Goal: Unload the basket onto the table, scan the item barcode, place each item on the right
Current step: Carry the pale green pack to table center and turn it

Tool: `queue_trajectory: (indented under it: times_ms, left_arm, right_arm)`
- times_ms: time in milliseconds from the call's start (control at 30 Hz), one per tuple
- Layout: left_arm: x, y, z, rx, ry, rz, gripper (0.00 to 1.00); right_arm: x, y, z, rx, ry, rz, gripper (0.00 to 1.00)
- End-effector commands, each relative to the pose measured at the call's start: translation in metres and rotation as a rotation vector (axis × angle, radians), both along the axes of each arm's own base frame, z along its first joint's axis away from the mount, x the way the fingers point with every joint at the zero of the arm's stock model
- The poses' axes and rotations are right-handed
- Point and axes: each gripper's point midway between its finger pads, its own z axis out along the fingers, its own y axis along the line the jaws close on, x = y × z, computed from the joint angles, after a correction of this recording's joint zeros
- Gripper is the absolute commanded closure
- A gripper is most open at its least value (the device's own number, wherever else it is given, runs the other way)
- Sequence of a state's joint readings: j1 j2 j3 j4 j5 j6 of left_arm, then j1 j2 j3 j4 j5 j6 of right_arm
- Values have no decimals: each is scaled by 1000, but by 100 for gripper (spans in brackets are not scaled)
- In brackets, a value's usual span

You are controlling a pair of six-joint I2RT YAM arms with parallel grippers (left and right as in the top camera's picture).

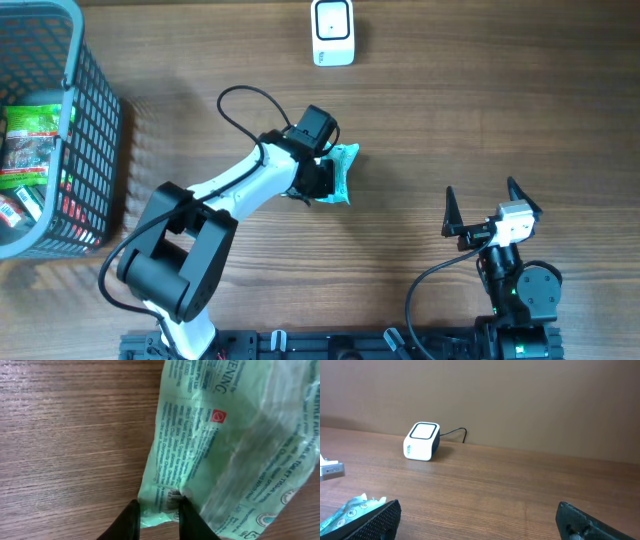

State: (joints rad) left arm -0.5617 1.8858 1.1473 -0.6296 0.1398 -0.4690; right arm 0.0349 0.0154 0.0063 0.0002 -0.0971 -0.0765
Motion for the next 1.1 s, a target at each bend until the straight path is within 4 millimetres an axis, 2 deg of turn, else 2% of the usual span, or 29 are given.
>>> queue_trajectory:
  times_ms: [0, 100, 167, 267, 333, 367, 400, 433, 467, 500, 600, 667, 933, 1000, 1067]
  left_arm:
    - [-23, 13, -23, 51, 91, 9, 77]
    - [-30, 25, -11, 76, 132, 23, 65]
    - [-27, 33, 1, 90, 125, 22, 57]
    - [-19, 35, 17, 75, 99, 34, 50]
    - [-11, 32, 34, 50, 58, 39, 50]
    - [-7, 30, 43, 34, 30, 39, 59]
    - [-5, 27, 49, 18, 7, 43, 77]
    - [-3, 24, 52, 8, -10, 39, 90]
    - [-1, 20, 53, -1, -26, 31, 96]
    - [1, 15, 53, -9, -38, 24, 96]
    - [2, 6, 49, -17, -46, 24, 96]
    - [5, 7, 43, 18, -58, 33, 96]
    - [5, 11, -8, 103, 5, 49, 94]
    - [0, 14, -23, 129, 43, 45, 92]
    - [-6, 18, -25, 148, 66, 32, 92]
  right_arm:
    - [0, 1, 2, 1, -8, 3, 0]
    - [0, 1, 2, 1, -8, 3, 0]
    - [0, 1, 2, 1, -8, 3, 0]
    - [0, 1, 2, 1, -8, 3, 0]
    - [0, 1, 2, 1, -8, 3, 0]
    - [0, 1, 2, 1, -8, 3, 0]
    - [0, 1, 2, 1, -8, 3, 0]
    - [0, 1, 2, 1, -8, 3, 0]
    - [0, 1, 2, 1, -8, 3, 0]
    - [0, 1, 2, 1, -8, 3, 0]
    - [0, 1, 2, 1, -8, 3, 0]
    - [0, 1, 2, 1, -8, 3, 0]
    - [0, 1, 2, 1, -8, 3, 0]
    - [0, 1, 2, 1, -8, 3, 0]
    - [0, 1, 2, 1, -8, 3, 0]
